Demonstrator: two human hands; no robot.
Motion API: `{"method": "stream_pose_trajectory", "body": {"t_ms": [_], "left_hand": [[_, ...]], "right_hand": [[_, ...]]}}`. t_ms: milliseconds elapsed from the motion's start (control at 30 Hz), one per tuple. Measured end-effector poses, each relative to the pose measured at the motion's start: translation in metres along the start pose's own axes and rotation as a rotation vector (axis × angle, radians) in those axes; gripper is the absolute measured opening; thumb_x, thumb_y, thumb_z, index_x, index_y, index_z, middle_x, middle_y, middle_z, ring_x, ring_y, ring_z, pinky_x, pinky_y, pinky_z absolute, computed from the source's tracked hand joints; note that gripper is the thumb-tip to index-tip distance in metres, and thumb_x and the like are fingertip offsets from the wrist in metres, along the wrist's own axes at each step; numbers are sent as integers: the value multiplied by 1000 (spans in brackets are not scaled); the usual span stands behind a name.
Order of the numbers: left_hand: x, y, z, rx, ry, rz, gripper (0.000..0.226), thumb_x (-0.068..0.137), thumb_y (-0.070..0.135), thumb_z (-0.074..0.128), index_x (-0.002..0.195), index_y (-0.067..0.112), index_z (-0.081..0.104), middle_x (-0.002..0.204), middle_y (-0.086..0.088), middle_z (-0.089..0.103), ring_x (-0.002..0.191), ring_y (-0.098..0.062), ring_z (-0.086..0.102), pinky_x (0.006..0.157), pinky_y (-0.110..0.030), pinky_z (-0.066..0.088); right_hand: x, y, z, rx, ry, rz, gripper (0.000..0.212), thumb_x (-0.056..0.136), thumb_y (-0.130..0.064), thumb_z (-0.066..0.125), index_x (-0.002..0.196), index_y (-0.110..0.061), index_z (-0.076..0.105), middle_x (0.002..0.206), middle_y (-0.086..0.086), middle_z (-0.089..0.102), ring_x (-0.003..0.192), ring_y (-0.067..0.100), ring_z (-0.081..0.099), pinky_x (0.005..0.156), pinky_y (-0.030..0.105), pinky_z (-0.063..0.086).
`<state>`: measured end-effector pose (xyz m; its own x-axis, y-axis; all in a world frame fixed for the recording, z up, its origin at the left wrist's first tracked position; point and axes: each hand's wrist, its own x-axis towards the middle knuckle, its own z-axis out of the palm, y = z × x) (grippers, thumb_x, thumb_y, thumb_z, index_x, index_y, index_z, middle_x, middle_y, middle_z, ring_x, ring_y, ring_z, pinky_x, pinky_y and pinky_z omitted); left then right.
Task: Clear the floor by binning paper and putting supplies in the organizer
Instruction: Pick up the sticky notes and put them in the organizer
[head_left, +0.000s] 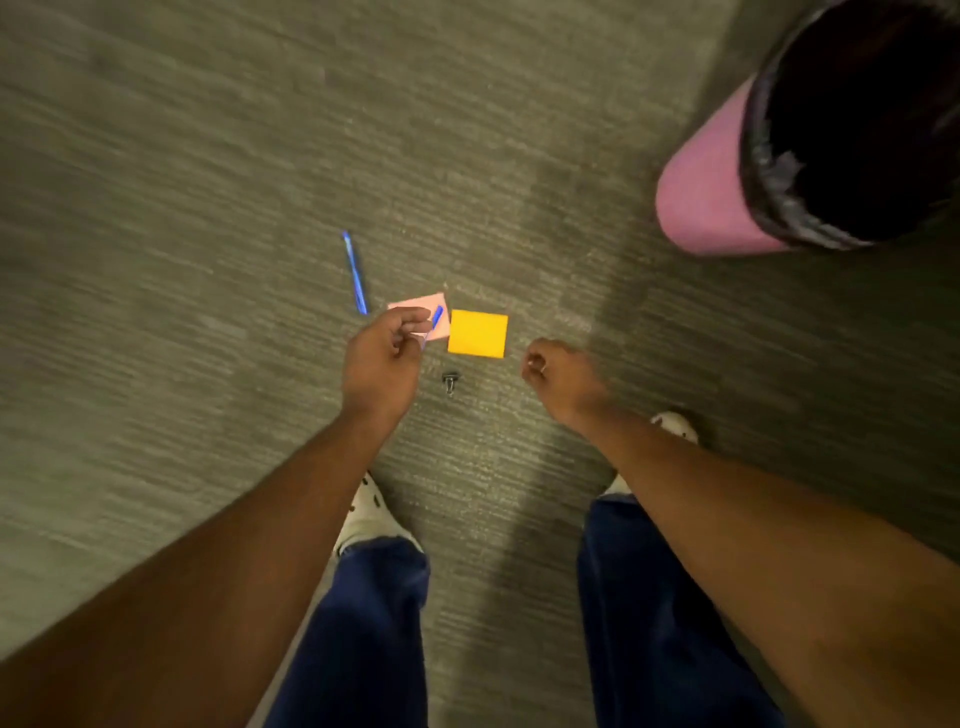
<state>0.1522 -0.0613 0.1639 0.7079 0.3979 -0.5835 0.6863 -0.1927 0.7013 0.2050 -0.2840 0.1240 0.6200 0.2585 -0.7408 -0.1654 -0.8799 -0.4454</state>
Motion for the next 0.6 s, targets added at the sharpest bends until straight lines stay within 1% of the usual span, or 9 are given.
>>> {"method": "stream_pose_trajectory", "body": {"t_ms": [67, 133, 267, 367, 433, 500, 533, 567, 600], "left_hand": [[12, -42, 5, 45, -5, -7, 29, 95, -6, 57, 118, 5, 72, 119, -12, 75, 108, -25, 71, 94, -39, 56], [21, -75, 8, 117, 9, 7, 26, 98, 1, 58, 117, 8, 73, 114, -8, 77, 100, -22, 72, 85, -28, 55], [37, -113, 15, 143, 47, 31, 19, 101, 11, 60, 113, 15, 75, 101, 4, 75, 88, -10, 70, 78, -21, 54], [45, -130, 20, 135, 27, 13, 18, 102, 15, 60, 115, 16, 73, 96, 7, 71, 76, 7, 63, 68, -6, 47], [48, -135, 24, 143, 6, 20, 18, 101, 16, 62, 115, 16, 72, 96, 6, 72, 75, 9, 63, 65, -5, 46], [51, -135, 27, 173, -3, 36, 19, 99, 21, 64, 116, 17, 72, 101, 4, 75, 79, 3, 66, 66, -10, 48], [53, -134, 29, 196, -1, 48, 20, 98, 23, 66, 116, 18, 72, 103, 3, 76, 82, -2, 68, 67, -10, 49], [55, -131, 30, 222, 1, 60, 20, 97, 23, 68, 116, 19, 72, 105, 3, 77, 83, -3, 68, 68, -11, 50], [56, -129, 32, 237, -1, 68, 20, 95, 21, 70, 115, 20, 72, 107, 2, 77, 84, -4, 68, 71, -13, 52]], "right_hand": [[36, 6, 28, -106, -23, -40, 16, 98, -13, 62, 111, -6, 69, 116, 16, 69, 107, 33, 65, 85, 33, 49], [70, 8, 49, -179, -10, -73, 27, 95, -12, 66, 122, -6, 67, 125, 18, 66, 115, 35, 62, 95, 37, 51], [129, 5, 73, -309, 74, -63, 57, 91, -14, 75, 142, -9, 50, 149, 18, 45, 138, 37, 44, 111, 42, 44], [163, 5, 81, -373, 113, -66, 69, 83, -13, 83, 142, -6, 48, 148, 20, 44, 137, 41, 43, 110, 46, 44], [174, 8, 82, -403, 105, -58, 61, 79, -14, 86, 131, -5, 57, 141, 22, 50, 133, 41, 45, 106, 44, 45], [178, 12, 82, -415, 95, -77, 33, 80, -12, 83, 109, -6, 69, 132, 22, 57, 127, 41, 48, 102, 37, 44], [176, 14, 82, -419, 99, -84, 21, 82, -7, 78, 101, -6, 71, 129, 21, 58, 125, 40, 50, 97, 34, 44], [173, 17, 80, -410, 104, -96, 18, 83, -3, 75, 99, -6, 71, 128, 20, 58, 124, 39, 51, 92, 33, 46], [172, 20, 79, -384, 93, -102, 24, 81, -2, 76, 105, -5, 69, 130, 20, 56, 124, 39, 51, 91, 35, 47]]}}
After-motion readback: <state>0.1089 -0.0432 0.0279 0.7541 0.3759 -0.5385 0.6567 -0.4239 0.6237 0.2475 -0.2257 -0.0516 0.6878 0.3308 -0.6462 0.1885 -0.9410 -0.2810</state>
